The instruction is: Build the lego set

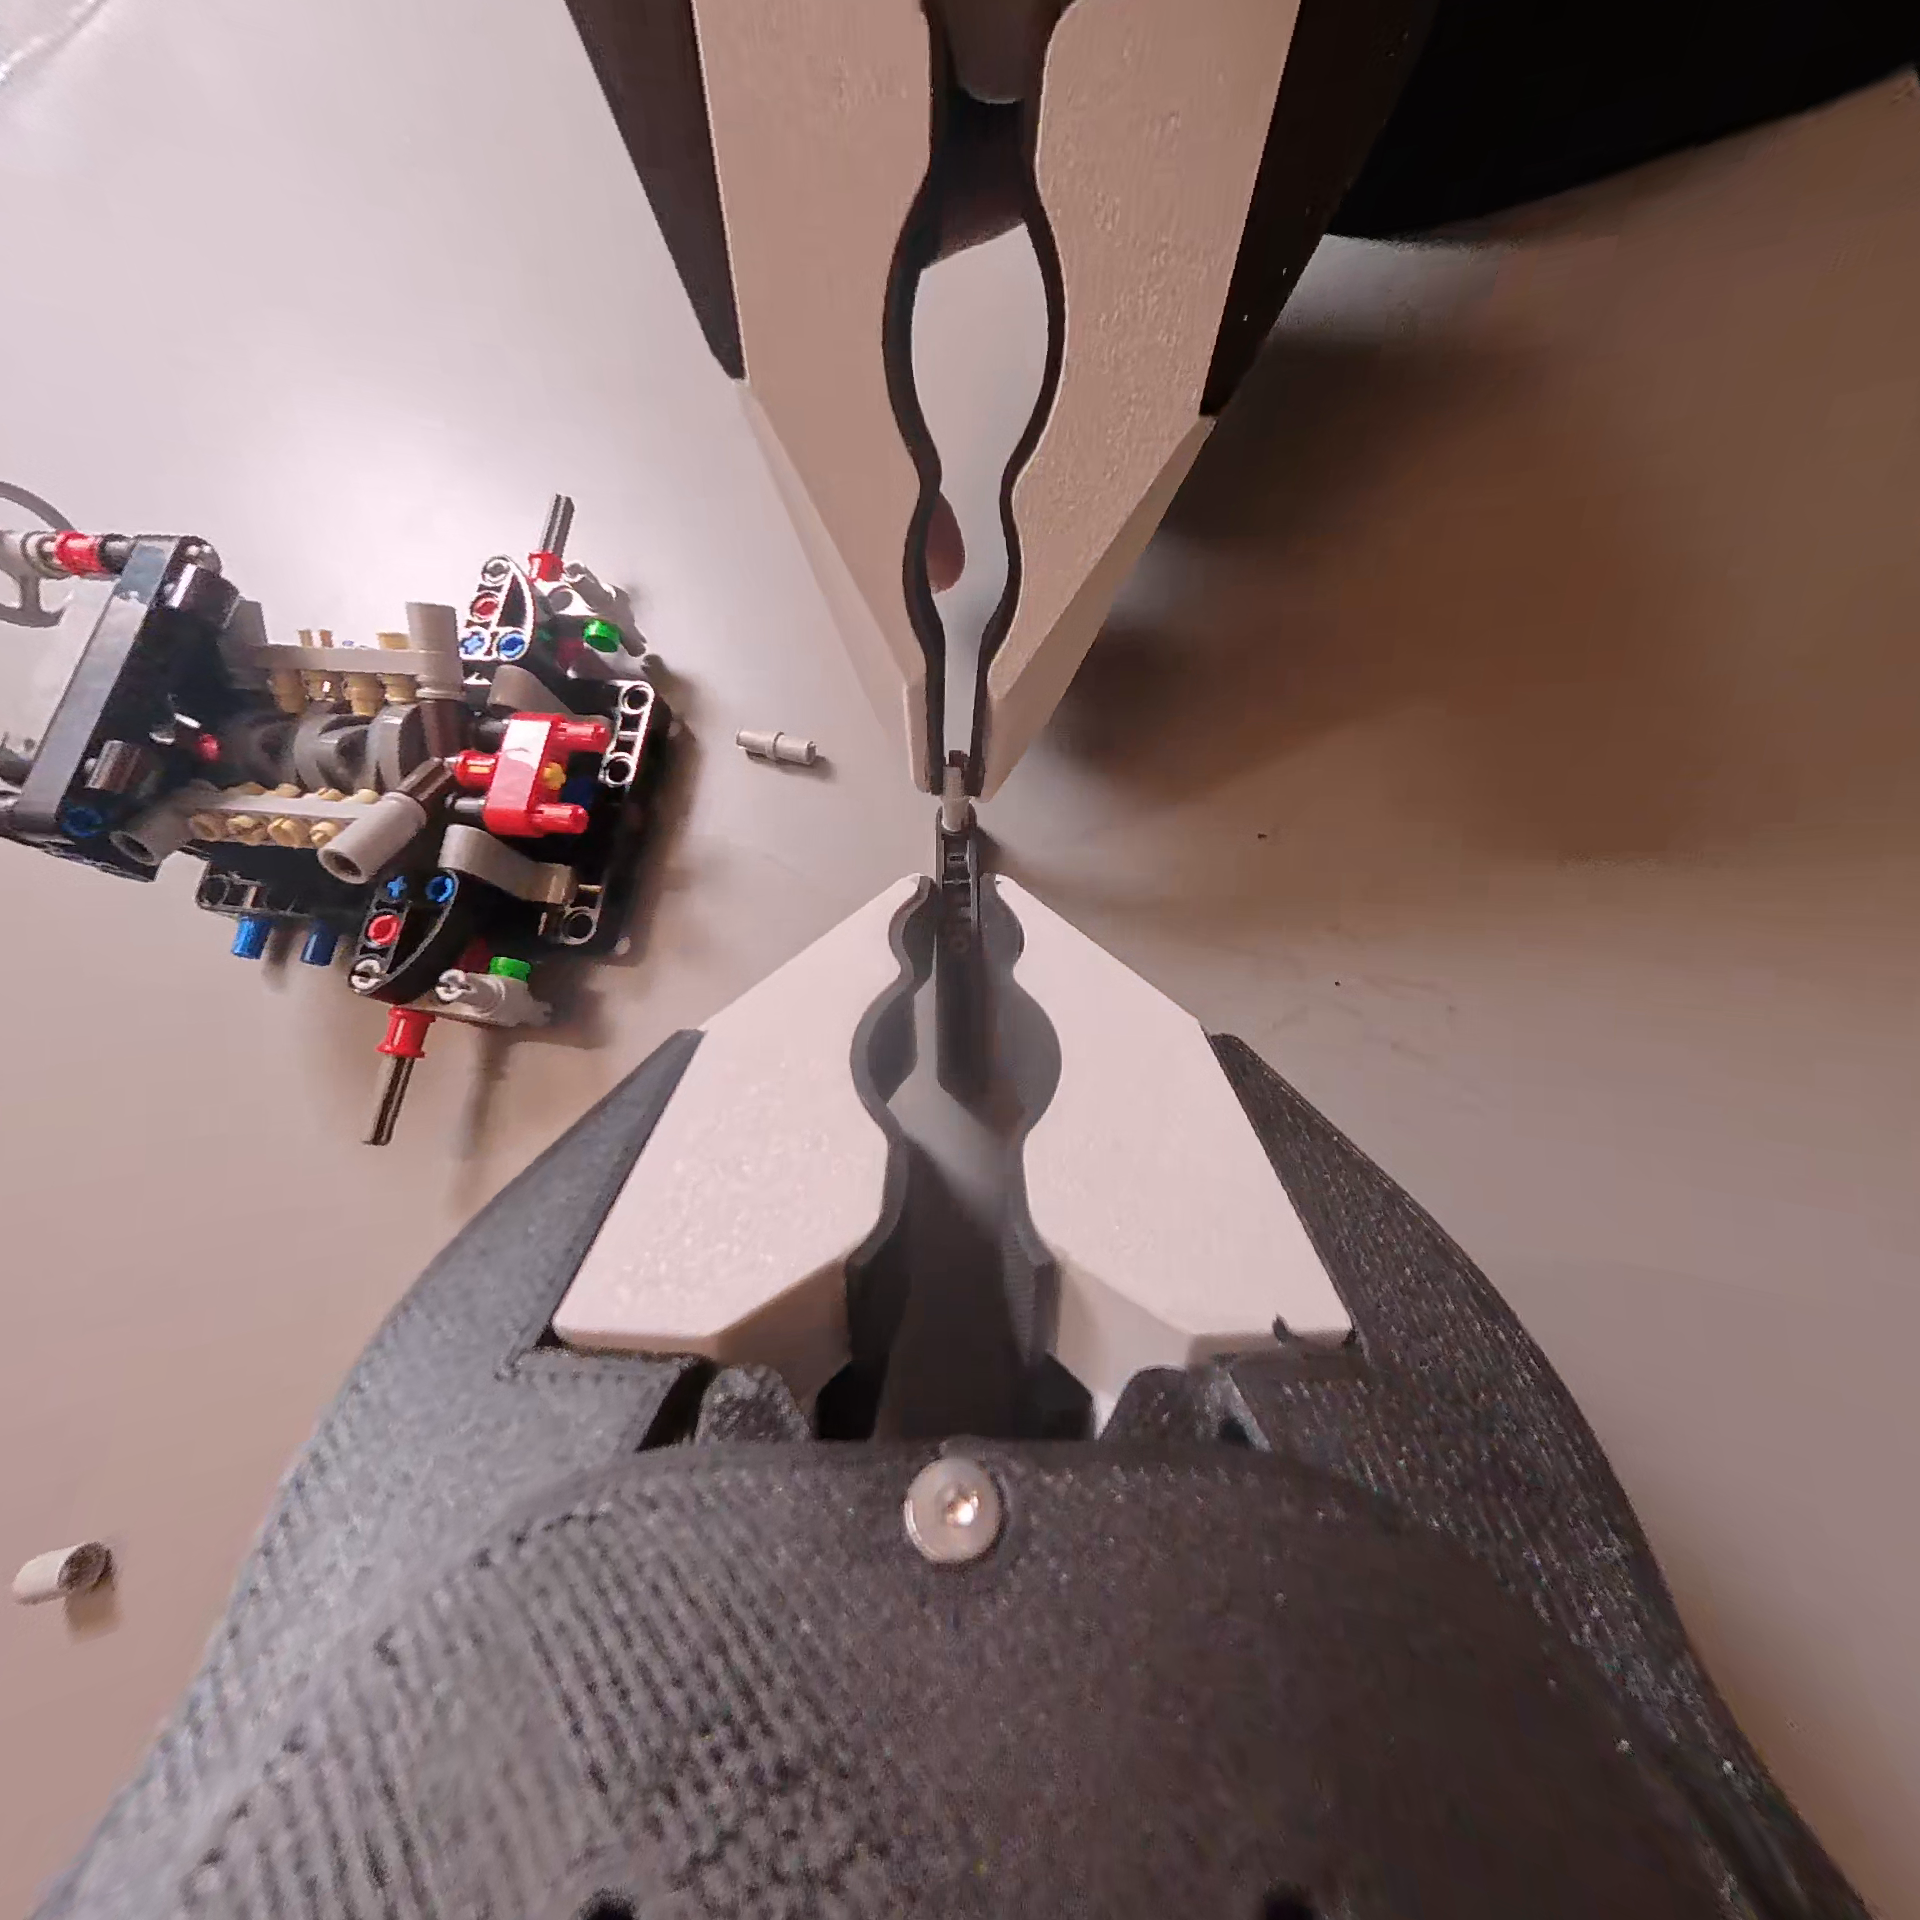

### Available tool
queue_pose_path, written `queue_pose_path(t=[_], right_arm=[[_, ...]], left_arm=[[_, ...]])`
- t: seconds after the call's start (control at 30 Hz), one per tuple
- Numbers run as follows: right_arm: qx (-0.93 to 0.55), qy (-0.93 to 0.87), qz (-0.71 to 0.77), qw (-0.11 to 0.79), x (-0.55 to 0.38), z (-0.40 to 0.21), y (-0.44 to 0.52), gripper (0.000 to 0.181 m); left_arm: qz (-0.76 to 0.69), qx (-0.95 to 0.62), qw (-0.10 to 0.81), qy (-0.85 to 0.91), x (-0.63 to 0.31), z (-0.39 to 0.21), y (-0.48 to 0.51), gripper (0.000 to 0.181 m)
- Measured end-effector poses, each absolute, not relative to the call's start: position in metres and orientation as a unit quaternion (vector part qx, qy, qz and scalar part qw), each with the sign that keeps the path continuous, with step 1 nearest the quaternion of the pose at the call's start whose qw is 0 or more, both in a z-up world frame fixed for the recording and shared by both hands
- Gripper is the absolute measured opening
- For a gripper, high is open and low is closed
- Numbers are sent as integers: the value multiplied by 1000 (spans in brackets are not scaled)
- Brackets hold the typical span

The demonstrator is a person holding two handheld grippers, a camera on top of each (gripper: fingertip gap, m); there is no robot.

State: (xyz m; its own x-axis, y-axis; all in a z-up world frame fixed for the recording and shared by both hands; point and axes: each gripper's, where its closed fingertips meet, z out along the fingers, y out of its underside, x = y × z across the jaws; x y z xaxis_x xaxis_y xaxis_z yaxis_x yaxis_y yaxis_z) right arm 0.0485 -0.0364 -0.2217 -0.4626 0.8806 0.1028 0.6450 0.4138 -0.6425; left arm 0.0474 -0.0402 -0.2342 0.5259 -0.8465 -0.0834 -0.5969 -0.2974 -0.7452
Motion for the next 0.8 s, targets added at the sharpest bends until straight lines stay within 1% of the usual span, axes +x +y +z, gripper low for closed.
queue_pose_path(t=[0.27,0.43,0.8], right_arm=[[-457,-840,222,188,47,-223,-36,3],[-420,-876,177,157,45,-223,-37,3],[-409,-891,167,103,45,-225,-38,3]], left_arm=[[-170,-778,383,469,47,-234,-39,7],[-187,-776,380,468,46,-234,-40,7],[-201,-777,373,465,46,-234,-40,7]])
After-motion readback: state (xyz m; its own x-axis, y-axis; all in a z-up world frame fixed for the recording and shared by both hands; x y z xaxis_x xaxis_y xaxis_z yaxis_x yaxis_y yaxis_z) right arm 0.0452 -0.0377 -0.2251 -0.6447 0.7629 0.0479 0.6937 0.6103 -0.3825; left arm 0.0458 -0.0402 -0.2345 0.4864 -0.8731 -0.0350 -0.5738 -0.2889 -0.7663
